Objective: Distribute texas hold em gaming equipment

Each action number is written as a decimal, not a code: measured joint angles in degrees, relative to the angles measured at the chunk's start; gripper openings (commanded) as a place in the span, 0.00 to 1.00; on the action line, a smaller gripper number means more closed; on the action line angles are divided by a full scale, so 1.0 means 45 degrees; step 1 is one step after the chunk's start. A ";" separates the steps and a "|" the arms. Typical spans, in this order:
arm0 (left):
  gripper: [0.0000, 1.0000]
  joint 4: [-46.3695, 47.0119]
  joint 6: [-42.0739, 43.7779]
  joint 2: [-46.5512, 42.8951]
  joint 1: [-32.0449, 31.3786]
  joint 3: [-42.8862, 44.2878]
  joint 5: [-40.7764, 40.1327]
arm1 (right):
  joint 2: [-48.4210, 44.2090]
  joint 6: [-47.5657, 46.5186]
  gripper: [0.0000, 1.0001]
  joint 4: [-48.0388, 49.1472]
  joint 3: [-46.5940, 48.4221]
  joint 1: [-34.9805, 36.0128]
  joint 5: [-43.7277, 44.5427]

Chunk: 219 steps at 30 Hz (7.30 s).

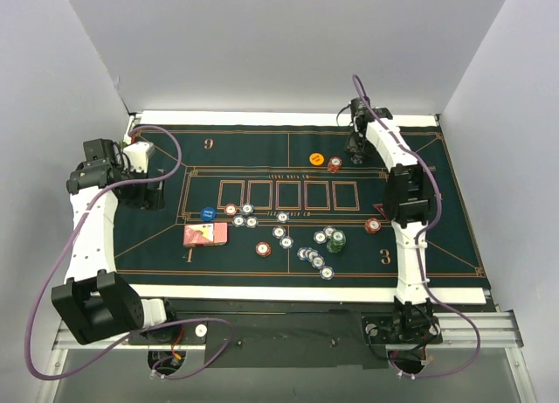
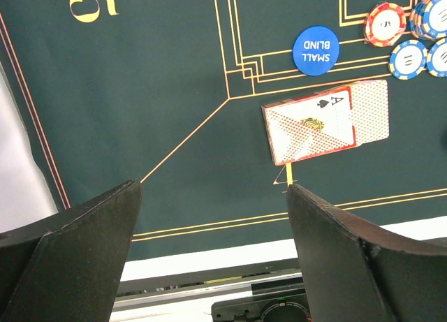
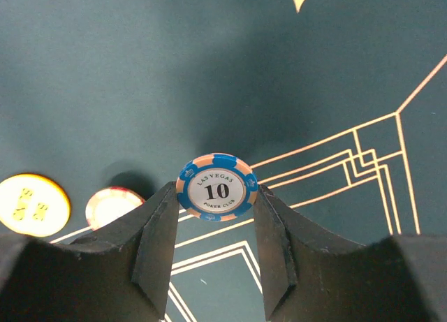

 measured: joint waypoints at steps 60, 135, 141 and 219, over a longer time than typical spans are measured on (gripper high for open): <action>0.96 -0.0015 -0.0296 -0.0214 0.0049 0.0117 0.0976 | -0.6135 -0.1719 0.64 0.1608 -1.1516 0.4527 -0.3201; 0.96 -0.0180 -0.0063 -0.0189 0.0049 0.0845 0.0534 | -0.6844 -0.1054 0.26 0.1054 -1.2483 0.1919 -0.1064; 0.96 -0.0262 -0.0053 -0.0155 0.0049 0.1001 0.0534 | -0.7305 -0.0690 0.33 0.1375 -1.3027 0.1462 -0.0287; 0.96 -0.0350 -0.0282 -0.0073 0.0049 0.1117 0.0539 | -0.9826 -0.1137 0.38 0.0826 -1.4076 0.6086 -0.1399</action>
